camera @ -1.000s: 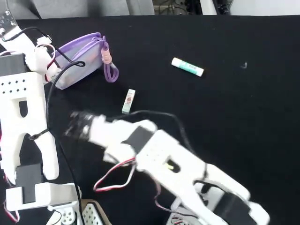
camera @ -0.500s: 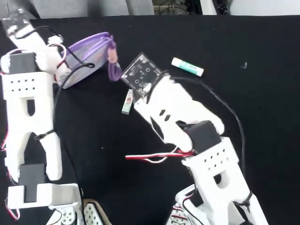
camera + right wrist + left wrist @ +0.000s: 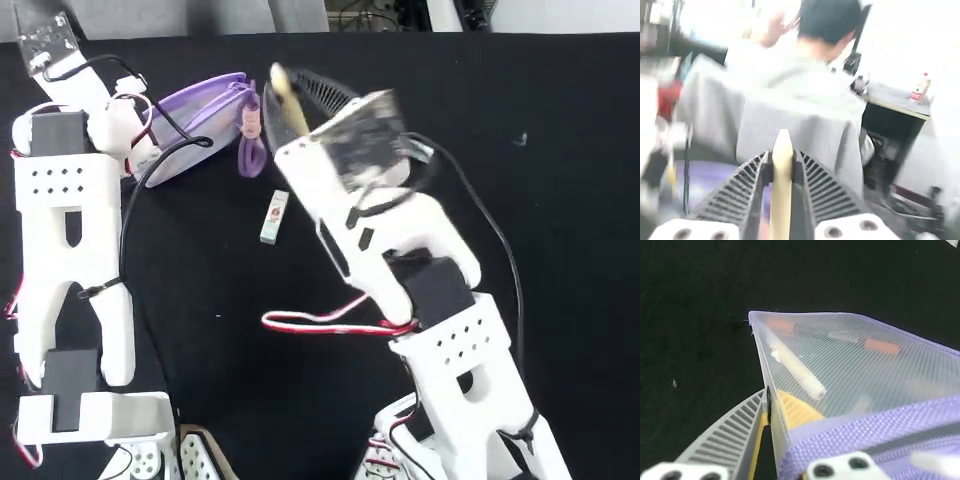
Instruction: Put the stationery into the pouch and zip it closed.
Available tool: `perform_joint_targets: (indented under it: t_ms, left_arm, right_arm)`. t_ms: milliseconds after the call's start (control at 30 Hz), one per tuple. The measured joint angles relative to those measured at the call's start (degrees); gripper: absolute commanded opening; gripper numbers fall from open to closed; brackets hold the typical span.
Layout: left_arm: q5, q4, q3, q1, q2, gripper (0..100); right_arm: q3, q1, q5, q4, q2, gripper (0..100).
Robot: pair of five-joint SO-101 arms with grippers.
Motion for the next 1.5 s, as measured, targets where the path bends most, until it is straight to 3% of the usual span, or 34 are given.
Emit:
perform_joint_targets:
  t_ms: [167,433,600,800,1500]
  left_arm:
    - [0.0,0.1,-0.8,0.0,0.1,3]
    - [0.1,3.7,-4.9,2.7,0.2,3]
    - [0.1,8.4,-9.1,5.8,0.2,3]
    - [0.1,9.2,-10.2,6.2,0.2,3]
    - [0.1,9.2,-10.2,6.1,0.2,3]
  right_arm:
    - [0.0,2.0,-11.8,-5.5,0.0,1.1]
    - [0.0,2.7,-15.6,-12.1,0.0,1.1]
    - [6.1,3.4,-21.4,-24.1,0.0,1.1]
    - [11.3,3.5,-22.4,-36.0,0.0,1.1]
    - [14.2,3.3,-22.4,-45.8,0.0,1.1]
